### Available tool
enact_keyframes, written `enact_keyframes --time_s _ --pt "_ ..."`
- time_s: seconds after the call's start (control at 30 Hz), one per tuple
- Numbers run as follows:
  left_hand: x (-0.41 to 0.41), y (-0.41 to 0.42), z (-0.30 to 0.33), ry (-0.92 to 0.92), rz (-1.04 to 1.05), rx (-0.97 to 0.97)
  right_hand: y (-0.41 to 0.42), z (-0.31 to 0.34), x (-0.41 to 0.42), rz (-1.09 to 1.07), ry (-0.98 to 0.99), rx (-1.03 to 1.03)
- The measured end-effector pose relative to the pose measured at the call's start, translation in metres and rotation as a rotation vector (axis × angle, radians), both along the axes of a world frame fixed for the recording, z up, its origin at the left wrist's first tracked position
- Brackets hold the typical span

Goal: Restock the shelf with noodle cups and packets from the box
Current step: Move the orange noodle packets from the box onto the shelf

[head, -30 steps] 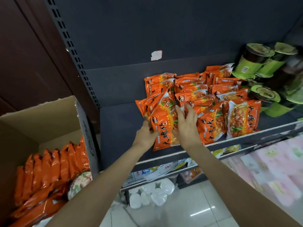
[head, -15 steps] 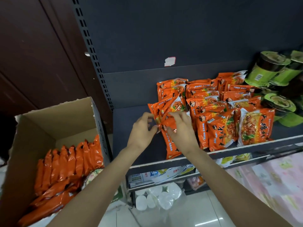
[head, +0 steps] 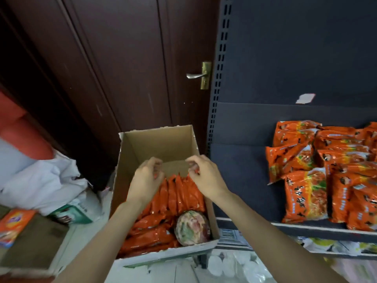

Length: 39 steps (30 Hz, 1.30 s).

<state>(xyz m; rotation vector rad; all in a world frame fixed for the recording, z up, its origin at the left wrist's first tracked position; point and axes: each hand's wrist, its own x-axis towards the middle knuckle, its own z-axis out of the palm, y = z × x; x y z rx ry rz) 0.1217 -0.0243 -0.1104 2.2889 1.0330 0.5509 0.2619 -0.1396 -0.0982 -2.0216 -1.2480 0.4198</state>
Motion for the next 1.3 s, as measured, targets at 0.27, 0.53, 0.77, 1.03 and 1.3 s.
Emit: enact_keyframes --time_s 0.27,0.53,0.77,1.03,1.3 --pt "-0.020 0.059 -0.046 0.285 -0.070 -0.151 0.062 -0.062 -0.024 -0.040 0.041 -0.312" --pt "-0.017 0.070 -0.077 0.410 -0.101 -0.280 0.087 -0.097 -0.022 0.015 -0.016 -0.557" --pt "-0.012 0.077 -0.087 0.374 -0.053 -0.283 0.101 -0.113 -0.013 -0.123 -0.113 -0.473" --pt "0.007 0.089 -0.092 0.540 -0.018 -0.189 0.105 -0.092 -0.004 -0.225 -0.022 -0.317" --pt "0.014 0.098 -0.090 0.535 0.043 -0.111 0.092 -0.059 -0.006 -0.269 0.037 -0.141"
